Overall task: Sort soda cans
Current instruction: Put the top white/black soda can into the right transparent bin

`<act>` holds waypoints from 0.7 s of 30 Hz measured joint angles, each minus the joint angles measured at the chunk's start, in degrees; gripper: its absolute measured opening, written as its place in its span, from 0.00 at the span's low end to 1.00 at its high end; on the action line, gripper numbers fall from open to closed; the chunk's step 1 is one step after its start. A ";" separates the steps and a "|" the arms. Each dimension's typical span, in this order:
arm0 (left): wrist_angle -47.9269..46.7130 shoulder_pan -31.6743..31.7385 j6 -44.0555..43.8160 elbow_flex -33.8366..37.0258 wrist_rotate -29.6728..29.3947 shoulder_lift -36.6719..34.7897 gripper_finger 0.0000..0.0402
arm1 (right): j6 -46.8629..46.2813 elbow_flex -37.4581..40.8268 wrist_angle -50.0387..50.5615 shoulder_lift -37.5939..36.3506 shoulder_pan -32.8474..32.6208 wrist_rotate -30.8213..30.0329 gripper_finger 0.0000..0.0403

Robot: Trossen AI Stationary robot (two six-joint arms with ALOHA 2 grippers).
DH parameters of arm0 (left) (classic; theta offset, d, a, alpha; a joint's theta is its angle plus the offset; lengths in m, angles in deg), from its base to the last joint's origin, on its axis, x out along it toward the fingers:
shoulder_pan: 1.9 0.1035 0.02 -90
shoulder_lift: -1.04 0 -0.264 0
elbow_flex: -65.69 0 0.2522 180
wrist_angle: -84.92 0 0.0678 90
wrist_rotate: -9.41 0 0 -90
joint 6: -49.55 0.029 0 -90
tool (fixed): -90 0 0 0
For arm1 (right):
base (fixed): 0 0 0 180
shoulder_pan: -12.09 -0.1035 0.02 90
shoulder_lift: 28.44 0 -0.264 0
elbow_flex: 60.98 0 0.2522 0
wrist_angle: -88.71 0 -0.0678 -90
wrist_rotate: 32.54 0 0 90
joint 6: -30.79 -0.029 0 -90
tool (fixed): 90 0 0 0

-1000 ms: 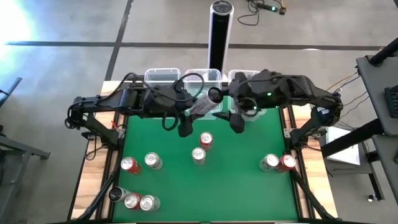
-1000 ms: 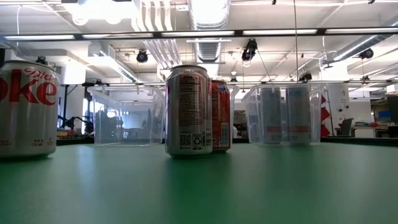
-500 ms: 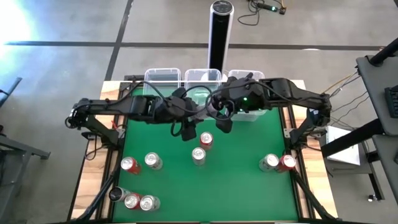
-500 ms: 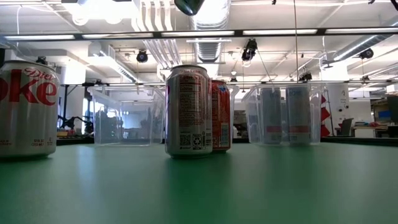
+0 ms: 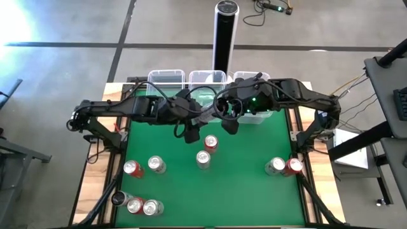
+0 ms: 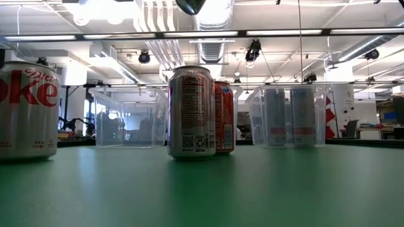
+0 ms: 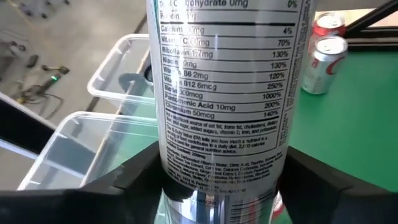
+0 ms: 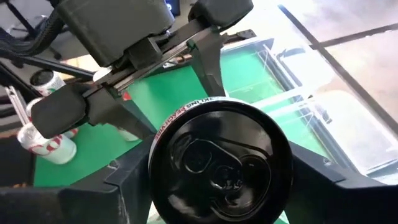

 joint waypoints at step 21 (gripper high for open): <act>-25.97 -0.56 -6.23 -24.39 -13.59 -1.93 0.84 | -1.37 2.49 9.70 -2.94 24.19 1.45 0.64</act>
